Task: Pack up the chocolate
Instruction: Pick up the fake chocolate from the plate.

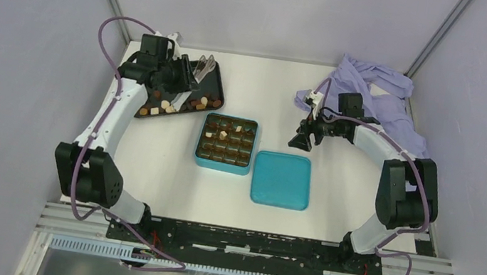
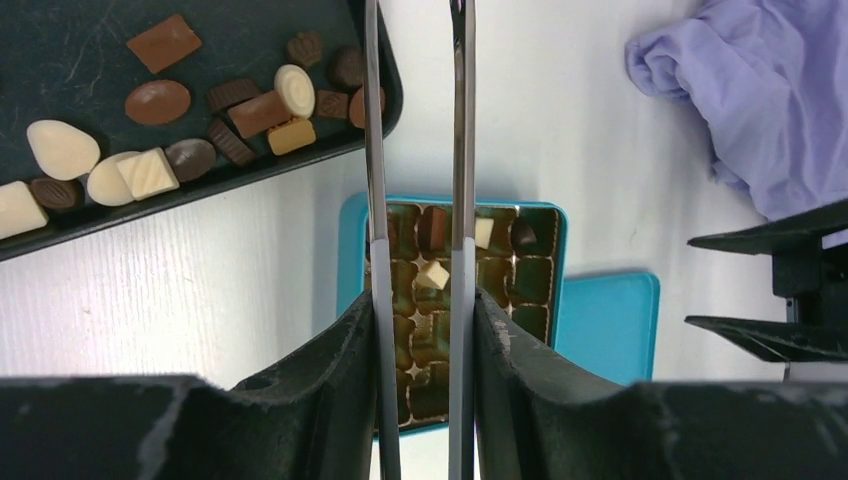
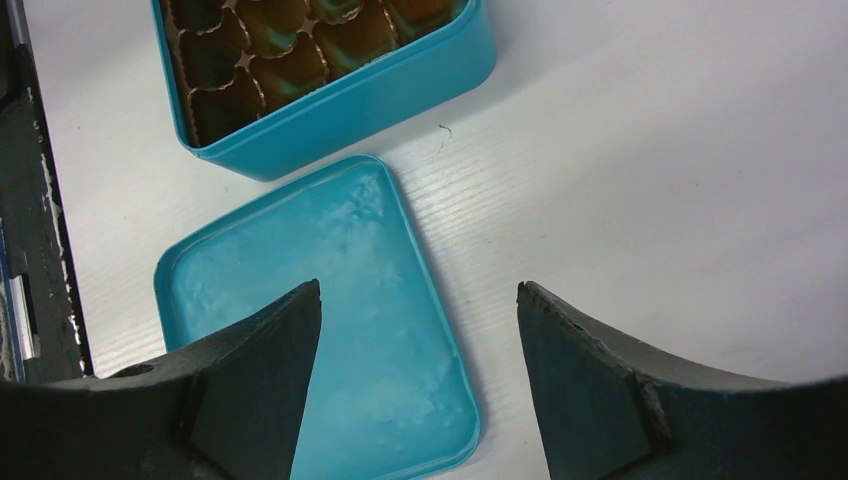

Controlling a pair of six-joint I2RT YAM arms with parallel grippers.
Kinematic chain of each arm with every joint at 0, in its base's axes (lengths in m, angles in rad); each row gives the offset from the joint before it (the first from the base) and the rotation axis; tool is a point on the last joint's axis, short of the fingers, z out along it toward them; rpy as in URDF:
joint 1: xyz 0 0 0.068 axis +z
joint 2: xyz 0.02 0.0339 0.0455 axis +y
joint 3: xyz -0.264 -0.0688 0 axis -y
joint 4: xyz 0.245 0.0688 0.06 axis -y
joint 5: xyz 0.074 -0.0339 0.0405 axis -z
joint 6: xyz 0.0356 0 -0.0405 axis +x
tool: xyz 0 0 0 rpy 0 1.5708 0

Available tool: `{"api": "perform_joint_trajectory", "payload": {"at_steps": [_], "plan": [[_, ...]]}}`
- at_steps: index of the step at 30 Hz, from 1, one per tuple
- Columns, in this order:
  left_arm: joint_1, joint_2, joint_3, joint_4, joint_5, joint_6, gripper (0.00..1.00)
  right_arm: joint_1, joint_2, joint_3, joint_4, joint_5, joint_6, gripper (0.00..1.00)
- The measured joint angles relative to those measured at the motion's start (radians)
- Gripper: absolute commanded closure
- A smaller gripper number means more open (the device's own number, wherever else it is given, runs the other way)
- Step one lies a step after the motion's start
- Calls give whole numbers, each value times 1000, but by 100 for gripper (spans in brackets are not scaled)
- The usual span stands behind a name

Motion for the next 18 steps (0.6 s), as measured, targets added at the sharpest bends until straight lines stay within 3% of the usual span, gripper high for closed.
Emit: {"api": "perform_joint_trajectory", "payload": {"at_steps": [12,18], "plan": [[-2,-224,-171,27,95,-2,98,0,-122,-55,-19,101,-66,20],[-14,-309,-238,26,115,-7,98,-9,-200,-105,-17,158,-96,15]]}}
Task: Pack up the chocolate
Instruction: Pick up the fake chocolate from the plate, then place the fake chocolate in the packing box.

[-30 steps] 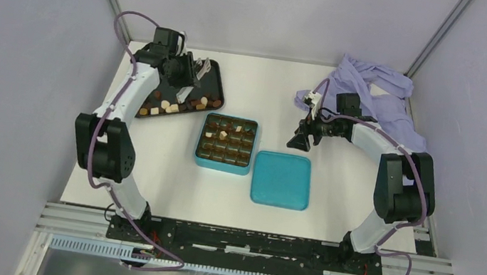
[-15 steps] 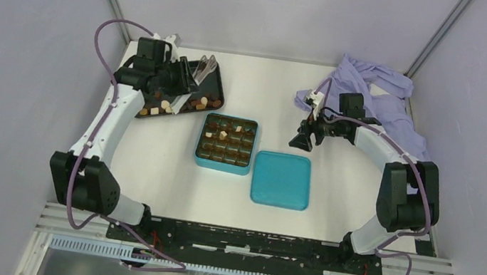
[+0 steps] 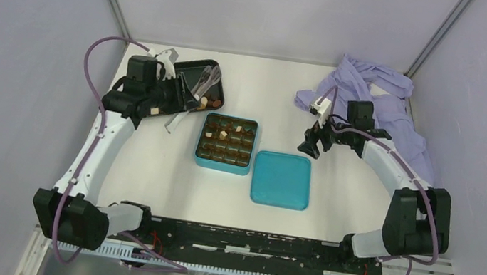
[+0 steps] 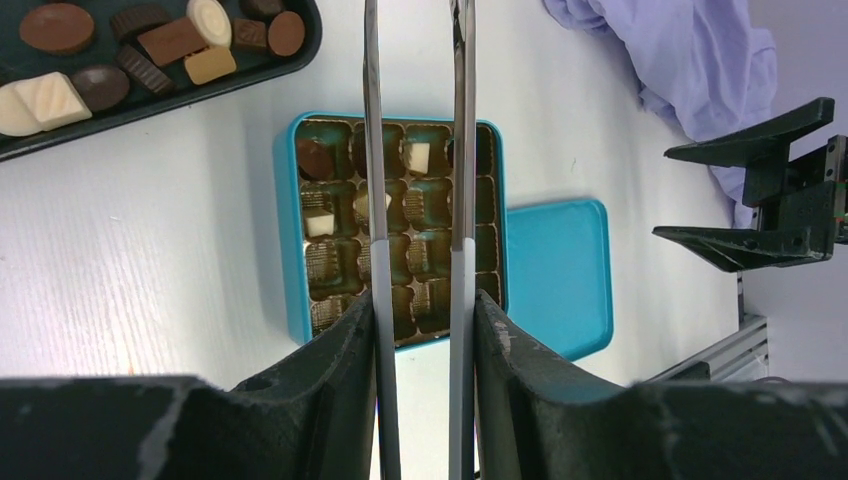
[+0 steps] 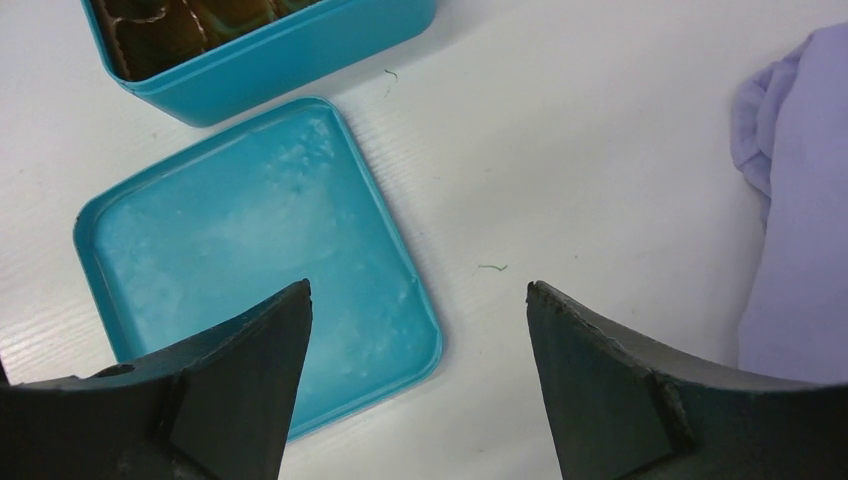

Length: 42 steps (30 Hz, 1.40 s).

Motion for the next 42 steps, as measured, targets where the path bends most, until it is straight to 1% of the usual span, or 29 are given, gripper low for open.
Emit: {"api": "perform_joint_trajectory", "payload": {"at_steps": [7,16,21,28,34,42], "plan": [[-47,-43,-22,-1,3,-22,98,-36,-81,-86,32,23,4,10],[-182,-76,-27,-10,-23,-45,98,-69,-156,-187,109,21,51,8],[-242,-105,-35,-21,-48,-55,98,-76,-157,-200,141,5,77,8],[-269,-153,-57,-63,-75,-68,98,-77,-160,-211,174,-8,98,7],[-313,-183,-109,-69,-95,-87,98,-78,-159,-222,190,-32,115,7],[-371,-188,-152,-125,-179,-107,98,-79,-136,-222,193,-51,131,7]]}}
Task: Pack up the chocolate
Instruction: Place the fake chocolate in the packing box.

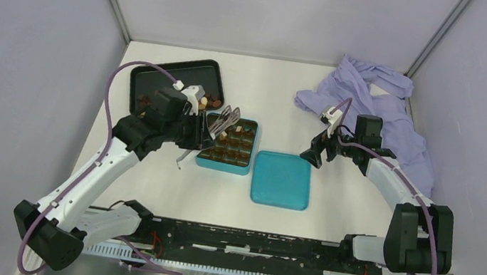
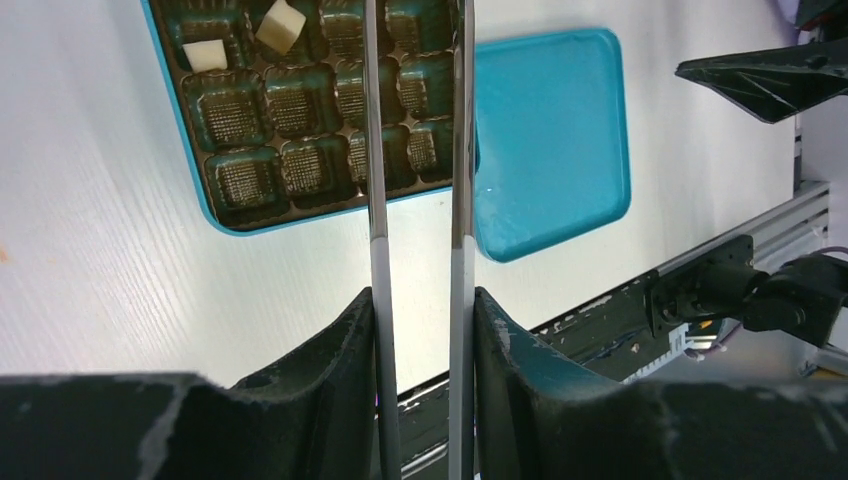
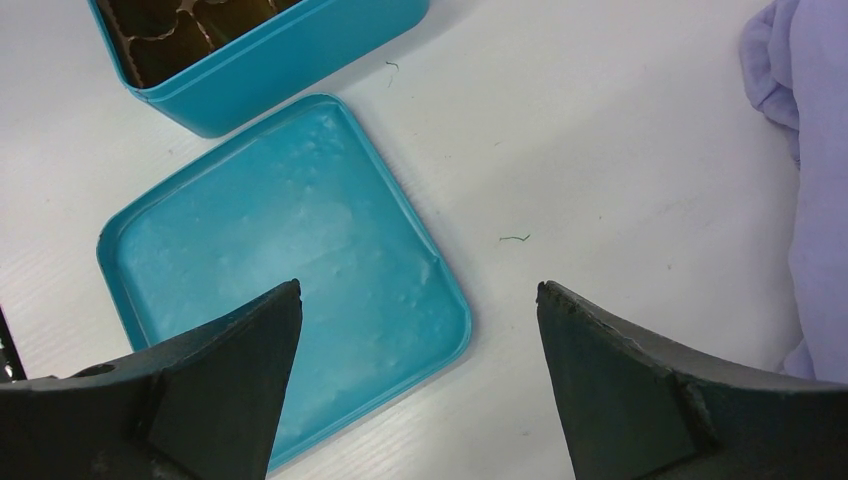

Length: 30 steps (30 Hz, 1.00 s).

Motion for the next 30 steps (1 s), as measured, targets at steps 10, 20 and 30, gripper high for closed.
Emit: {"api": "perform_joint_trajectory", "payload": {"at_steps": [10,20,30], "plan": [[-67,92,0,-26,-97,-13,97,0,0,0,1,0,2,7],[-138,166,0,-47,-164,-19,82,0,3,0,1,0,2,7],[-173,196,0,-57,-221,-21,66,0,3,0,1,0,2,7]]}}
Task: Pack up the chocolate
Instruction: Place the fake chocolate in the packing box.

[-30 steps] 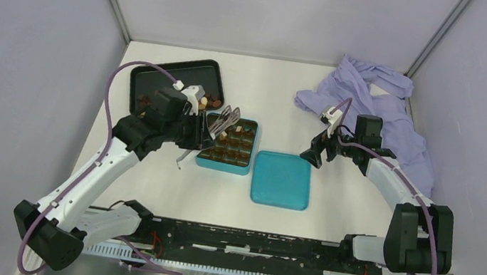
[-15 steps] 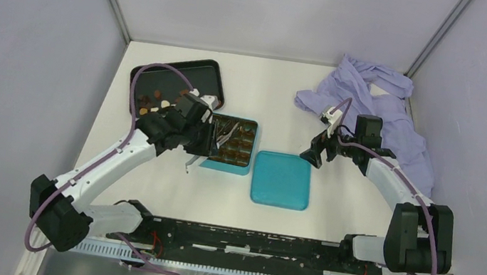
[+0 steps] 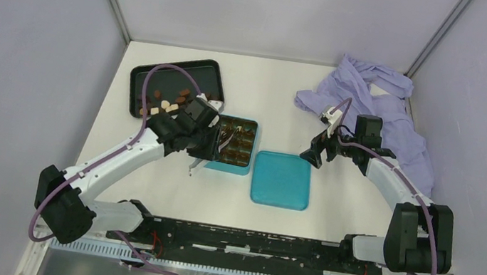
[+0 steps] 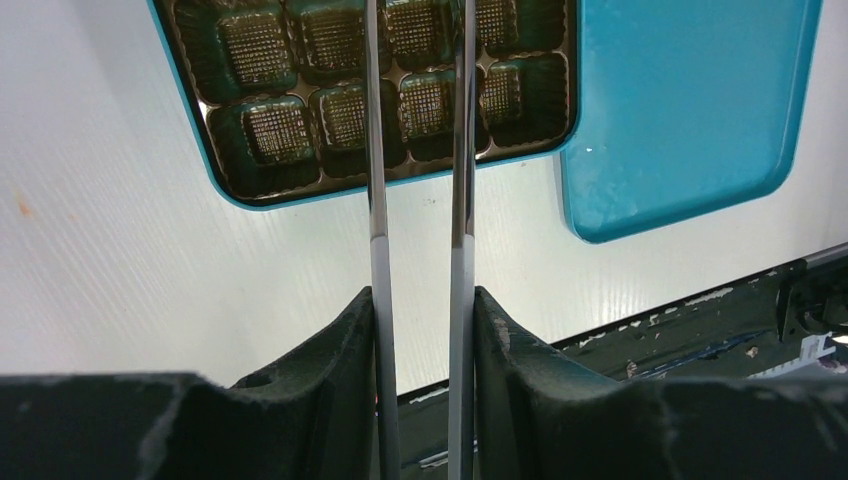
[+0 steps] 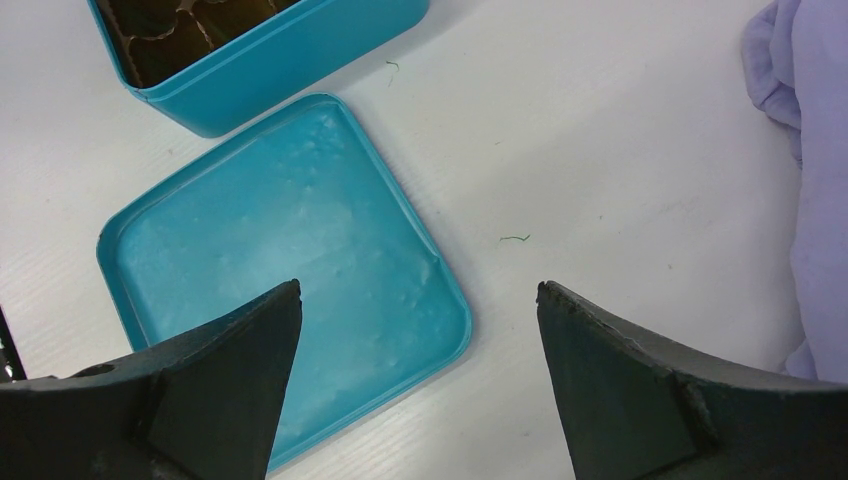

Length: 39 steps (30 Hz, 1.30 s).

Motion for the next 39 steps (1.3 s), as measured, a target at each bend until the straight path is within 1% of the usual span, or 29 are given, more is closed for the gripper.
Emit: {"api": "perform_joint_trajectory", "payload": {"at_steps": [15,25,30,39], "plan": [[-8,26,5,0,-25,-6,58,0,0,0,0,-7,0,7],[-13,42,11,3,-27,-6,54,0,0,0,0,-14,0,6],[-13,44,15,5,-28,-6,55,0,0,0,0,-14,0,6],[-13,43,55,13,-28,-12,60,0,2,0,0,-14,0,6]]}}
